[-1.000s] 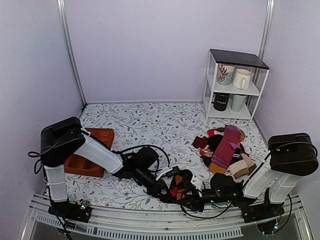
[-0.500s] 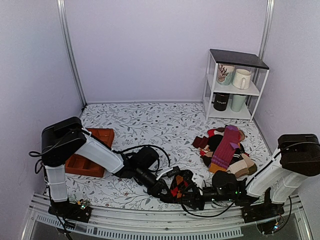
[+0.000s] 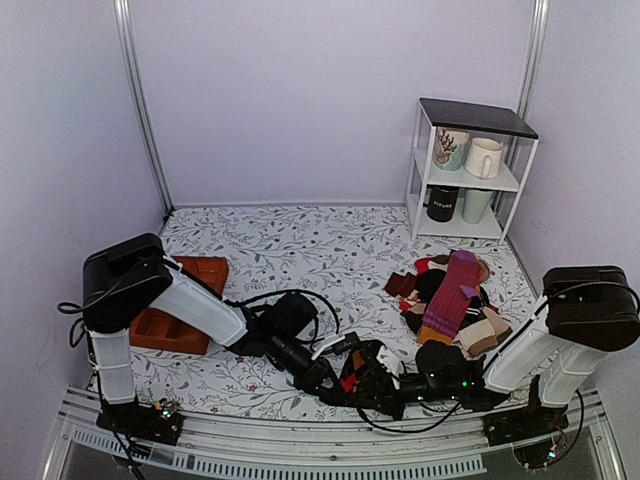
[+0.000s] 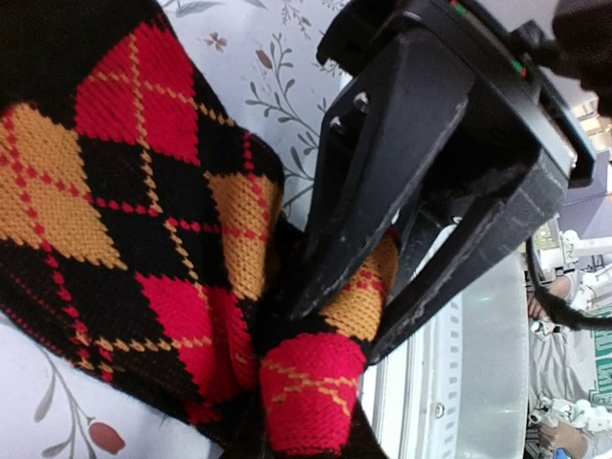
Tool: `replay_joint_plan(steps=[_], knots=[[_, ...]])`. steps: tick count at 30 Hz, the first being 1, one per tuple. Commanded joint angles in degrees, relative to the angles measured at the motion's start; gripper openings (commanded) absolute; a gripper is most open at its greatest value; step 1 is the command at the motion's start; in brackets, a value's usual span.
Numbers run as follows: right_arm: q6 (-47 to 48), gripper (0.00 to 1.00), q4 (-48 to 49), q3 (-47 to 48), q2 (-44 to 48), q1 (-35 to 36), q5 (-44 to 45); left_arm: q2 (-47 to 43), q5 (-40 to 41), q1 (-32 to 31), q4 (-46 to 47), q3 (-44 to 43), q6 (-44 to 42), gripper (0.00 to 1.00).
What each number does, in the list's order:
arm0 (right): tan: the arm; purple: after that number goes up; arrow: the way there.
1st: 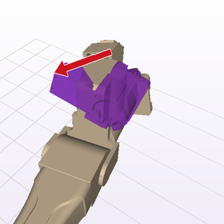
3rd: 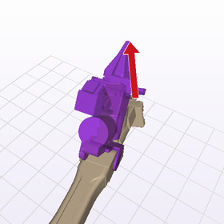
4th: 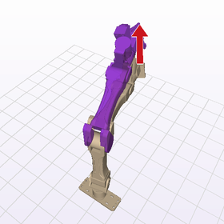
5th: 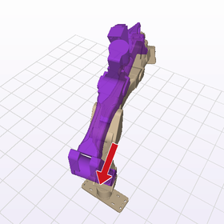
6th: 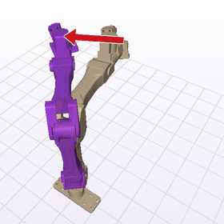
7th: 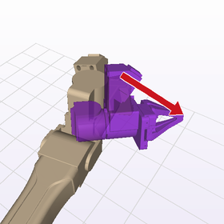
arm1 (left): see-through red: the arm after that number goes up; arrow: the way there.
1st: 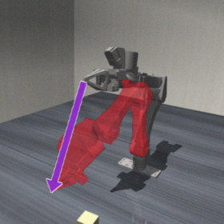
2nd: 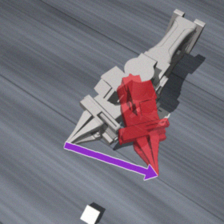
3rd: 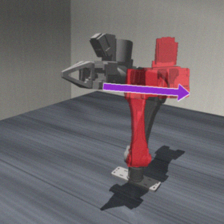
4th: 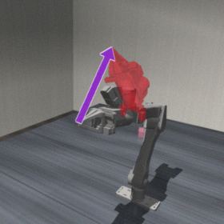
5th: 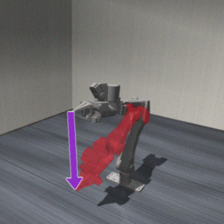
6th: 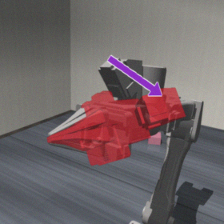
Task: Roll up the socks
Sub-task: Roll the sock at the center of the board.
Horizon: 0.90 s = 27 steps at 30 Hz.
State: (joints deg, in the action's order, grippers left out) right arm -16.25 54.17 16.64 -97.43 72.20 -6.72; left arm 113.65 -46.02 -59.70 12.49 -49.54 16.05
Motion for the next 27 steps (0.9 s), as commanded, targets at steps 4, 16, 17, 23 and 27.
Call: replay_joint_plan(steps=[4, 16, 17, 23, 27], knots=[[-6.4, 0.08, -5.7, -2.4, -1.5, -2.9, -6.4, 1.7, 22.8, 0.5, -11.0, 2.9, -0.4, 0.38], [-19.5, 0.07, 3.9, -6.8, -14.4, -8.5, -20.4, -17.2, 33.1, -2.5, 19.2, 11.9, -12.3, 0.49], [-20.5, 0.07, 5.5, -7.2, -15.8, -8.5, -20.8, -18.4, 33.0, -3.2, 23.0, 14.1, -14.1, 0.50], [-25.1, 0.07, 12.8, -8.4, -21.9, -9.8, -23.4, -17.8, 28.5, -6.7, 30.6, 17.3, -21.6, 0.50], [-25.6, 0.07, 11.8, -8.3, -21.9, -10.5, -24.0, -13.5, 27.0, -9.6, 30.5, 15.6, -23.3, 0.52]])
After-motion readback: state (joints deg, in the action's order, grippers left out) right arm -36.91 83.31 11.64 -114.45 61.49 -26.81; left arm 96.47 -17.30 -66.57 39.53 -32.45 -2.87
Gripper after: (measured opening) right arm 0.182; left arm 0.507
